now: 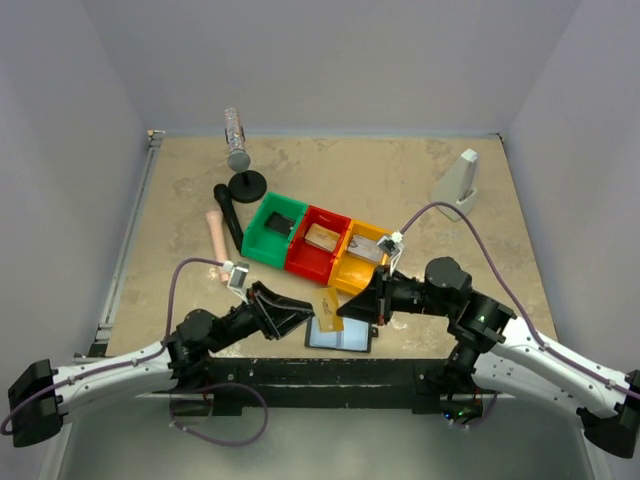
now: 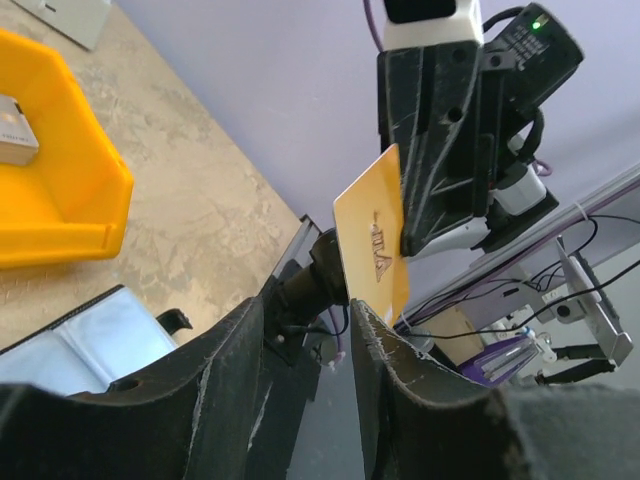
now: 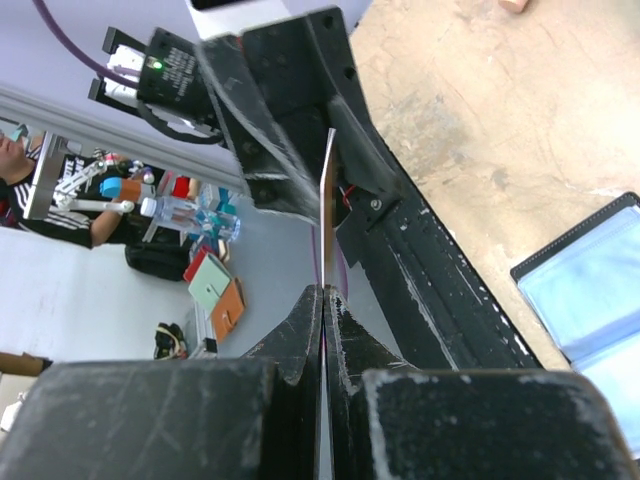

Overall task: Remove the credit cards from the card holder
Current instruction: Remove the credit card from the card holder.

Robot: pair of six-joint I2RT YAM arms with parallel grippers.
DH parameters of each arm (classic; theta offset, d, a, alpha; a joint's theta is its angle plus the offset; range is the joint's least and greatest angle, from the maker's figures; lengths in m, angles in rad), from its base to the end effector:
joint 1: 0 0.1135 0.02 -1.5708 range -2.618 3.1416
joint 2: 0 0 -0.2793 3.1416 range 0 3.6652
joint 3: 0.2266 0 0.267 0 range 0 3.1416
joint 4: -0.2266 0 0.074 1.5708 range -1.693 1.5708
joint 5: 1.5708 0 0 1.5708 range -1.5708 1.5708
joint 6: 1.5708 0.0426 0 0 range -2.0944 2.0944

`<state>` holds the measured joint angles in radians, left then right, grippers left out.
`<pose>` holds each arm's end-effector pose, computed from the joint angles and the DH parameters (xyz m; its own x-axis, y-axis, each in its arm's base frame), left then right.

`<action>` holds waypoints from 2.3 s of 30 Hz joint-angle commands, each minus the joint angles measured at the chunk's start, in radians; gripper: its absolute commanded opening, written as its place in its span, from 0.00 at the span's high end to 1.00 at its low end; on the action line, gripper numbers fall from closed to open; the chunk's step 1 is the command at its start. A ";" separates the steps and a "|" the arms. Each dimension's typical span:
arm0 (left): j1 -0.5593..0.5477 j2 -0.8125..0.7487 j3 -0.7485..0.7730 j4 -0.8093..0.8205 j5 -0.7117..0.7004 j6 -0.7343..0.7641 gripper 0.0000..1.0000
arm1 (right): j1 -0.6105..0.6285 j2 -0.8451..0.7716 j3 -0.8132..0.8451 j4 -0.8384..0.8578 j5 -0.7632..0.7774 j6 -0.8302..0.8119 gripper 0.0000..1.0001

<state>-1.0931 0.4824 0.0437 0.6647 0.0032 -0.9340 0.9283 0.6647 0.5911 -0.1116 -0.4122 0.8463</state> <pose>0.0676 -0.1308 0.2130 -0.6539 -0.4857 -0.5801 0.6117 0.1117 -0.7831 0.0913 0.1504 0.3057 -0.7991 0.0773 -0.5962 -0.5599 0.2653 0.7849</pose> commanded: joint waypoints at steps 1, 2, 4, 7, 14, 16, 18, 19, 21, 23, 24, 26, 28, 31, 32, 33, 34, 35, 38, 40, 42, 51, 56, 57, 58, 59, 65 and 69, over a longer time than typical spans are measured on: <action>0.004 0.058 -0.171 0.093 0.044 0.011 0.57 | -0.003 0.001 0.065 0.033 -0.022 -0.024 1.00; 0.004 0.061 -0.171 0.099 0.044 0.009 0.59 | -0.003 0.003 0.068 0.032 -0.023 -0.026 1.00; 0.004 0.059 -0.171 0.101 0.044 0.008 0.61 | -0.003 0.001 0.069 0.029 -0.023 -0.026 1.00; 0.004 0.035 -0.173 0.096 0.044 0.004 0.60 | -0.003 0.001 0.065 0.029 -0.022 -0.026 1.00; 0.004 0.010 -0.180 0.105 0.052 -0.003 0.54 | -0.005 -0.002 0.056 0.032 -0.017 -0.023 1.00; 0.004 0.008 -0.182 0.104 0.052 -0.008 0.53 | -0.006 -0.002 0.058 0.032 -0.017 -0.023 1.00; 0.004 0.005 -0.185 0.107 0.050 -0.009 0.53 | -0.005 -0.001 0.061 0.027 -0.016 -0.026 1.00; 0.004 0.005 -0.186 0.108 0.050 -0.009 0.53 | -0.006 -0.005 0.062 0.024 -0.014 -0.026 1.00; 0.004 0.001 -0.192 0.102 0.047 -0.011 0.52 | -0.006 -0.011 0.064 0.021 -0.011 -0.027 1.00; 0.004 -0.007 -0.199 0.092 0.038 -0.015 0.49 | -0.006 -0.022 0.067 0.015 -0.008 -0.030 1.00; 0.004 -0.010 -0.203 0.090 0.034 -0.019 0.48 | -0.008 -0.027 0.068 0.009 -0.008 -0.030 1.00; 0.004 -0.018 -0.209 0.082 0.026 -0.023 0.45 | -0.009 -0.036 0.070 -0.002 -0.004 -0.032 1.00; 0.004 -0.024 -0.211 0.076 0.021 -0.023 0.43 | -0.008 -0.045 0.070 -0.010 0.000 -0.033 1.00; 0.004 -0.028 -0.209 0.072 0.017 -0.025 0.42 | -0.009 -0.051 0.067 -0.019 0.003 -0.035 1.00; 0.004 -0.030 -0.209 0.073 0.015 -0.025 0.42 | -0.009 -0.050 0.067 -0.019 0.001 -0.035 1.00; 0.004 -0.025 -0.206 0.076 0.018 -0.023 0.43 | -0.009 -0.045 0.064 -0.013 -0.002 -0.035 1.00; 0.004 -0.024 -0.205 0.079 0.023 -0.023 0.44 | -0.009 -0.040 0.061 -0.005 -0.005 -0.032 1.00; 0.004 -0.018 -0.202 0.085 0.027 -0.022 0.46 | -0.009 -0.037 0.059 0.004 -0.010 -0.029 1.00; 0.004 0.007 -0.192 0.111 0.041 -0.017 0.51 | -0.009 -0.019 0.058 0.024 -0.023 -0.023 1.00; 0.004 0.028 -0.180 0.134 0.055 -0.012 0.53 | -0.009 -0.010 0.061 0.033 -0.028 -0.019 1.00; 0.004 0.056 -0.173 0.157 0.069 -0.012 0.55 | -0.009 -0.002 0.064 0.036 -0.033 -0.019 1.00; 0.004 0.147 -0.168 0.260 0.098 -0.020 0.59 | -0.009 0.009 0.064 0.039 -0.039 -0.019 1.00; 0.004 0.137 -0.165 0.254 0.092 -0.017 0.68 | -0.009 0.003 0.058 0.038 -0.037 -0.018 1.00; 0.004 0.137 -0.162 0.251 0.092 -0.017 0.69 | -0.009 0.003 0.058 0.036 -0.037 -0.021 1.00; 0.004 0.136 -0.163 0.251 0.093 -0.017 0.70 | -0.009 0.004 0.058 0.036 -0.037 -0.021 1.00; 0.004 0.134 -0.162 0.251 0.093 -0.016 0.71 | -0.009 0.004 0.058 0.038 -0.039 -0.021 1.00; 0.004 0.130 -0.159 0.250 0.100 -0.015 0.78 | -0.009 0.009 0.055 0.041 -0.042 -0.024 1.00; 0.004 0.125 -0.160 0.250 0.098 -0.015 0.78 | -0.009 0.015 0.055 0.043 -0.051 -0.026 1.00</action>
<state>-1.0931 0.6159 0.0437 0.8524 0.0956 -0.9516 0.9222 0.6746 0.6178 -0.1112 -0.4351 0.8295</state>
